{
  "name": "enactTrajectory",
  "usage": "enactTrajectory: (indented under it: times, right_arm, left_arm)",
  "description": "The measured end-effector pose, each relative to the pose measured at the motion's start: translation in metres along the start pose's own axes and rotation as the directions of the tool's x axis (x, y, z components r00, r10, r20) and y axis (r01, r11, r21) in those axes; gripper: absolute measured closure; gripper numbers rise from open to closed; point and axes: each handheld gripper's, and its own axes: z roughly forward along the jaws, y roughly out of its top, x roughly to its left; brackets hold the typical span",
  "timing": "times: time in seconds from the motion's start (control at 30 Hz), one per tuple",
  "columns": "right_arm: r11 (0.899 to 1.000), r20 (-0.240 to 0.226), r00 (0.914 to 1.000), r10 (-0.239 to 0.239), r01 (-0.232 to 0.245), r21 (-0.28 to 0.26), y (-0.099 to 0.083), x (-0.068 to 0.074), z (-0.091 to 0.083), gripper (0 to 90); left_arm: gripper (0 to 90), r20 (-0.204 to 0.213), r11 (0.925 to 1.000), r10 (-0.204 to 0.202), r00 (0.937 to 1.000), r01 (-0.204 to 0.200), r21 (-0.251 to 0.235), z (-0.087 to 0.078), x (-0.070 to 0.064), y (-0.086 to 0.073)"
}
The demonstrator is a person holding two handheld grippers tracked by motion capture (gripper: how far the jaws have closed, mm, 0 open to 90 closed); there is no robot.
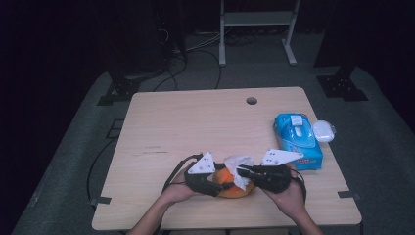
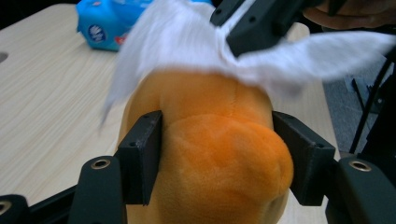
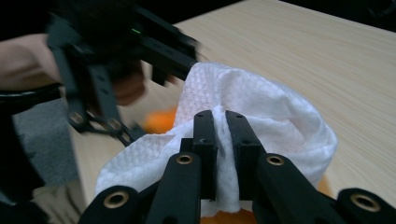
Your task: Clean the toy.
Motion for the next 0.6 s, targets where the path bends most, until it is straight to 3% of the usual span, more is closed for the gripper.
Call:
enactTrajectory:
  times: [0.03, 0.1, 0.23, 0.3, 0.4, 0.5, 0.6]
  right_arm:
    - [0.999, -0.004, 0.9995, -0.032, 0.032, 0.016, 0.003, 0.009, 0.004, 82.7]
    - [0.999, 0.003, 0.9990, -0.044, 0.044, 0.029, 0.003, 0.009, 0.006, 82.8]
    - [0.999, 0.053, 0.9985, -0.008, 0.006, 0.040, -0.004, -0.006, 0.000, 82.8]
    - [0.999, 0.051, 0.9987, 0.008, -0.009, 0.035, -0.004, -0.006, -0.002, 82.8]
    - [0.999, 0.017, 0.9998, -0.014, 0.014, 0.030, 0.000, 0.005, 0.004, 82.7]
    - [0.998, 0.016, 0.9988, -0.047, 0.046, 0.042, 0.003, 0.011, 0.008, 82.8]
    - [0.999, 0.046, 0.9987, -0.021, 0.019, 0.049, -0.002, -0.002, 0.005, 82.8]
  left_arm:
    - [36.6, -0.006, 0.9996, 0.025, 0.9997, -0.025, 0.009, 0.001, -0.004, 0.002]
    - [36.6, -0.007, 0.9993, 0.036, 0.9993, -0.036, 0.015, 0.000, -0.005, 0.001]
    - [36.6, -0.006, 0.9996, 0.028, 0.9996, -0.028, 0.006, 0.001, -0.005, 0.000]
    - [35.3, -0.009, 0.9993, 0.035, 0.9993, -0.035, 0.013, 0.003, -0.005, 0.001]
    - [34.7, -0.004, 0.9988, 0.045, 0.9990, -0.045, 0.017, 0.005, -0.007, 0.001]
    - [36.2, -0.004, 0.9978, 0.058, 0.9983, -0.058, 0.031, 0.001, -0.004, -0.001]
    - [37.3, -0.009, 0.9983, 0.045, 0.9989, -0.045, 0.036, -0.003, 0.003, -0.006]
